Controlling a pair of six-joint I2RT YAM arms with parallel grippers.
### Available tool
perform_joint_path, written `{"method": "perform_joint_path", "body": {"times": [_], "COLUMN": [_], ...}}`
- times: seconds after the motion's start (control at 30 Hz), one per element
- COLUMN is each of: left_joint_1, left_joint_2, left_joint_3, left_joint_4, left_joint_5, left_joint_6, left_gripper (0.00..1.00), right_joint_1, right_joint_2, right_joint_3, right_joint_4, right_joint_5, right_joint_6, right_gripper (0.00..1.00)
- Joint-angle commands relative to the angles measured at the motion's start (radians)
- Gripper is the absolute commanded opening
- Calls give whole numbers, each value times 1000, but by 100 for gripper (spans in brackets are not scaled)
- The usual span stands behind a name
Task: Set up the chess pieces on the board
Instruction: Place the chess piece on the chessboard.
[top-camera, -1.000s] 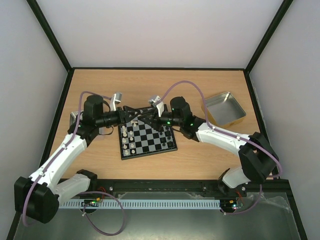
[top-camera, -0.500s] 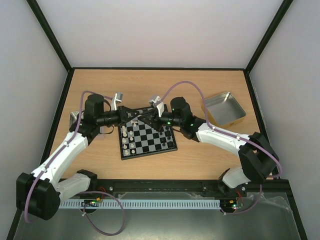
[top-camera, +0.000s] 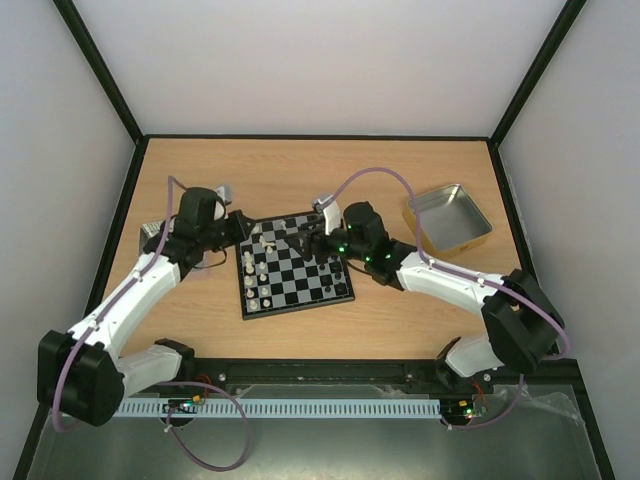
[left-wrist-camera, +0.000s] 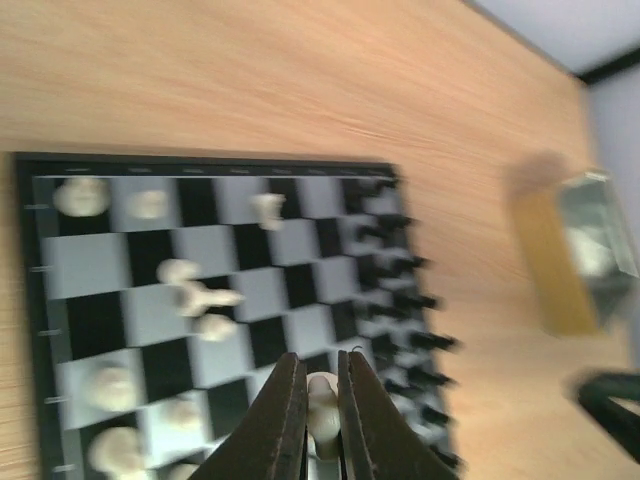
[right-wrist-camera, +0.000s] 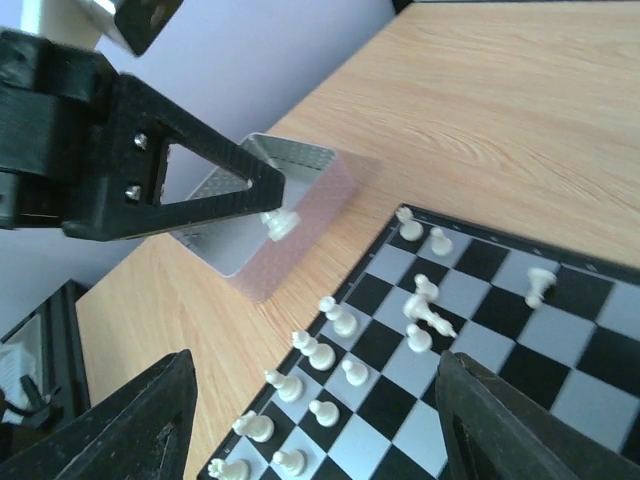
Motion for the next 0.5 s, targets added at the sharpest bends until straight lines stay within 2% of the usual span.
{"method": "perform_joint_path", "body": {"times": [0.0,0.17,0.33,0.47], "left_joint_1": [4,-1,-9,-11], "left_joint_2": [68,144,270,364], "left_joint_3": [8,-5,32,83], "left_joint_4": [-116,-79,-46,-79], "left_joint_5": [-390,-495,-501,-509], "left_joint_6": [26,-21,-30,-40], "left_gripper": [4,4,5,6], "right_joint_1": [2,1,2,2], "right_joint_2": [-59,-60,-39,-24], "right_joint_3": [-54,-65,-63,-58], "right_joint_4": [6,-29,-30,-36], "right_joint_5": [143,195,203,205], "right_joint_6": [97,103,108,112], "right_gripper": [65,65,65,65]}}
